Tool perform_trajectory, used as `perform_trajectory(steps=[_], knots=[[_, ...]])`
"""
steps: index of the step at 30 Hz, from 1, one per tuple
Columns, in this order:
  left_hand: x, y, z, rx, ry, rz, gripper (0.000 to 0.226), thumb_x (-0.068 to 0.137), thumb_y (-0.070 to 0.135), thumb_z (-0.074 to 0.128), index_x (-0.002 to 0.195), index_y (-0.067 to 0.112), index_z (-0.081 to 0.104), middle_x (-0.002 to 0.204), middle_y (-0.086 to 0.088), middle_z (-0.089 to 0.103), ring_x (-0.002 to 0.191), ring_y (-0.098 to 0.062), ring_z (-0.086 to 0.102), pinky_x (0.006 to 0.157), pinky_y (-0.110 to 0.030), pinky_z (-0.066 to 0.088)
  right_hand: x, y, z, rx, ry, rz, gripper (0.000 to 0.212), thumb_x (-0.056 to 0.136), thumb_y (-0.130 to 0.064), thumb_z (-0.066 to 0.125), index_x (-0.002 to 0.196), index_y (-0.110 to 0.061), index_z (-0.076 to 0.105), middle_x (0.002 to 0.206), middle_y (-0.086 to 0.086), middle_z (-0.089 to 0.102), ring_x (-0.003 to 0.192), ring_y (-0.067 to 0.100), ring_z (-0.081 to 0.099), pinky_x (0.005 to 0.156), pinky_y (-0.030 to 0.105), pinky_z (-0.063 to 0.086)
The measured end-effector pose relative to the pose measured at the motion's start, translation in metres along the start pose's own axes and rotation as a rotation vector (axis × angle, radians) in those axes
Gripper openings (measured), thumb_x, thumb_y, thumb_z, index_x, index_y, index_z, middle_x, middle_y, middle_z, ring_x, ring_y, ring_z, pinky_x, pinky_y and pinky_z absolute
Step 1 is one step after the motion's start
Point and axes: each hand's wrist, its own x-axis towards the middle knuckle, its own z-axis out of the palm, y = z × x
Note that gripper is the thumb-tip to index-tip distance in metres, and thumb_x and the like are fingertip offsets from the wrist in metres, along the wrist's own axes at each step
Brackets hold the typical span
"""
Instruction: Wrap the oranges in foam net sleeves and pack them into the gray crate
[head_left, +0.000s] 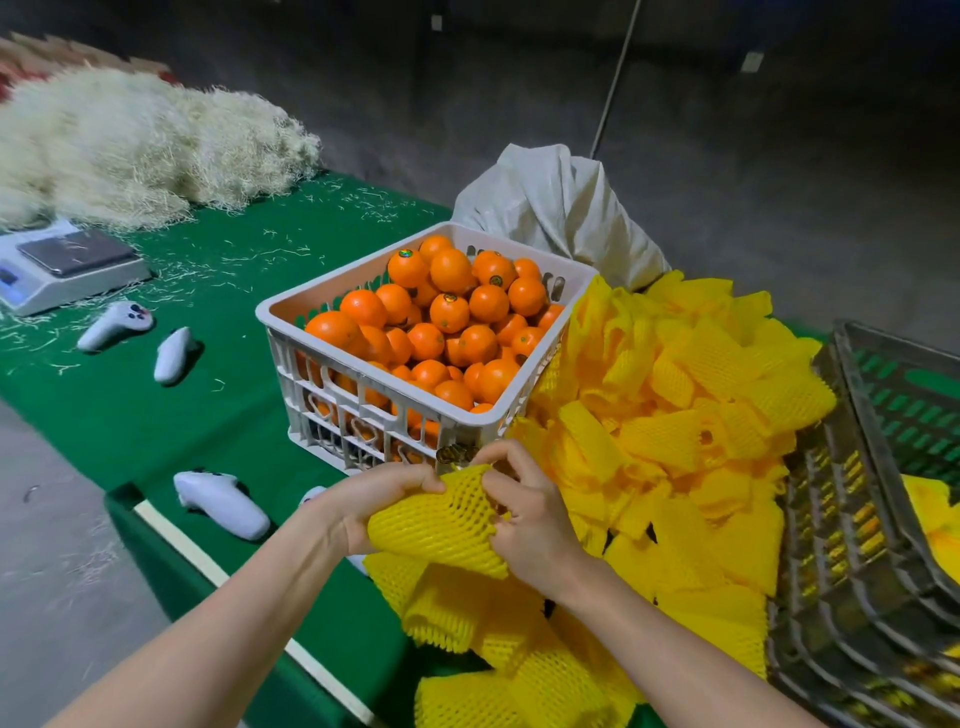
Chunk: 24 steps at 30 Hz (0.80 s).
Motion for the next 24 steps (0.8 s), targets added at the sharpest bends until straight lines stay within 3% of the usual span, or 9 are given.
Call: perform_trajectory(steps=[5,10,12,14,17,21,24], knots=[[0.003,0.003,0.001,0.084,0.004,0.073,0.020,0.064,0.015,0.067,0.075,0.001,0.057,0.065,-0.013,0.066,0.055,-0.021,0.065,0.051,-0.026,0.054,-0.002,-0.001,-0.002,-0.121,0.014,-0.076,0.021,0.057,0.015,0.049,0.072,0.000,0.051,0.096,0.022,0.055,0.066,0.003,0.018,0.055,0.019,0.014],[0.009,0.004,0.003,0.061,-0.030,0.126,0.018,0.070,0.010,0.066,0.055,0.005,0.059,0.055,-0.011,0.060,0.045,-0.019,0.060,0.045,-0.023,0.050,-0.003,0.007,0.000,-0.134,0.089,-0.115,0.037,0.058,0.016,0.048,0.082,-0.011,0.040,0.104,0.017,0.048,0.058,0.016,0.033,0.040,0.030,0.026],[0.012,0.004,0.004,0.036,-0.029,0.133,0.016,0.069,0.012,0.063,0.057,0.004,0.057,0.054,-0.011,0.059,0.044,-0.019,0.059,0.044,-0.024,0.050,-0.003,0.010,0.000,-0.180,0.155,-0.172,0.033,0.056,0.017,0.049,0.081,-0.004,0.048,0.108,0.012,0.042,0.075,0.022,0.043,0.054,0.037,0.042],[0.015,0.002,0.004,0.018,-0.017,0.132,0.015,0.069,0.012,0.063,0.061,0.002,0.054,0.055,-0.012,0.059,0.044,-0.019,0.059,0.045,-0.024,0.051,-0.002,0.012,0.002,-0.281,0.254,-0.263,0.024,0.055,0.013,0.043,0.072,0.001,0.053,0.105,0.007,0.039,0.092,0.025,0.042,0.074,0.035,0.041],[0.017,0.002,0.003,-0.017,-0.010,0.112,0.014,0.070,0.012,0.061,0.060,0.003,0.059,0.056,-0.012,0.062,0.046,-0.020,0.062,0.045,-0.024,0.052,0.000,0.013,0.004,-0.363,0.333,-0.283,0.022,0.058,0.001,0.037,0.069,0.000,0.055,0.098,0.004,0.037,0.086,0.022,0.040,0.070,0.031,0.037],[0.020,0.001,-0.013,-0.085,0.065,0.177,0.014,0.067,0.016,0.060,0.074,0.004,0.057,0.064,-0.013,0.064,0.052,-0.022,0.064,0.048,-0.026,0.054,0.000,0.018,0.000,-0.126,0.215,-0.142,0.005,0.085,0.000,0.051,0.084,-0.003,0.055,0.090,0.007,0.048,0.077,0.013,0.044,0.064,0.019,0.038],[0.019,0.003,-0.024,-0.069,0.057,0.223,0.010,0.068,0.018,0.062,0.061,0.011,0.062,0.066,-0.011,0.066,0.056,-0.022,0.065,0.051,-0.027,0.054,0.004,0.021,-0.008,0.126,0.126,0.135,0.009,0.090,-0.005,0.056,0.082,-0.007,0.059,0.077,-0.005,0.055,0.069,0.005,0.047,0.061,0.015,0.039]])
